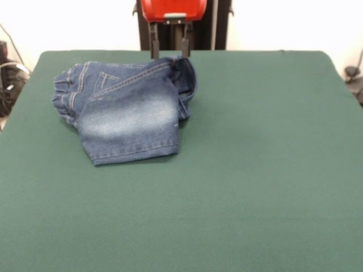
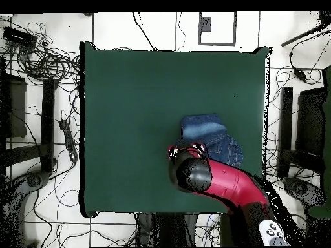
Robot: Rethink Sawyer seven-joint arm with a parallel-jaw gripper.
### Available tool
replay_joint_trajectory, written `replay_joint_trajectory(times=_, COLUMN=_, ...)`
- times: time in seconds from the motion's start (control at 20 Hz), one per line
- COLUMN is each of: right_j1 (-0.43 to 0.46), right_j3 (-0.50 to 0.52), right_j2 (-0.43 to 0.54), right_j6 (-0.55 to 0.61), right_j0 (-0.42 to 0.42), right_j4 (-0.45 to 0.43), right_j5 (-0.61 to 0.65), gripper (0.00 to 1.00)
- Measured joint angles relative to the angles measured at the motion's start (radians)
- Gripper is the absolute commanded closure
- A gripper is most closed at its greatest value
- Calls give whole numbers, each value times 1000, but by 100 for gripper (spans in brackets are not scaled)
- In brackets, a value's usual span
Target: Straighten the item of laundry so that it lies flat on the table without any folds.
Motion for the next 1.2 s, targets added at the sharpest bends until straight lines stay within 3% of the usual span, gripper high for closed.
replay_joint_trajectory(times=0.5, right_j1=-15, right_j3=-5, right_j2=5, right_j6=0, right_j0=-51, right_j4=0, right_j5=31, gripper=0)
replay_joint_trajectory(times=0.9, right_j1=-7, right_j3=-5, right_j2=17, right_j6=0, right_j0=-155, right_j4=-53, right_j5=31, gripper=0)
replay_joint_trajectory(times=1.2, right_j1=41, right_j3=-5, right_j2=18, right_j6=0, right_j0=-178, right_j4=-98, right_j5=-6, gripper=0)
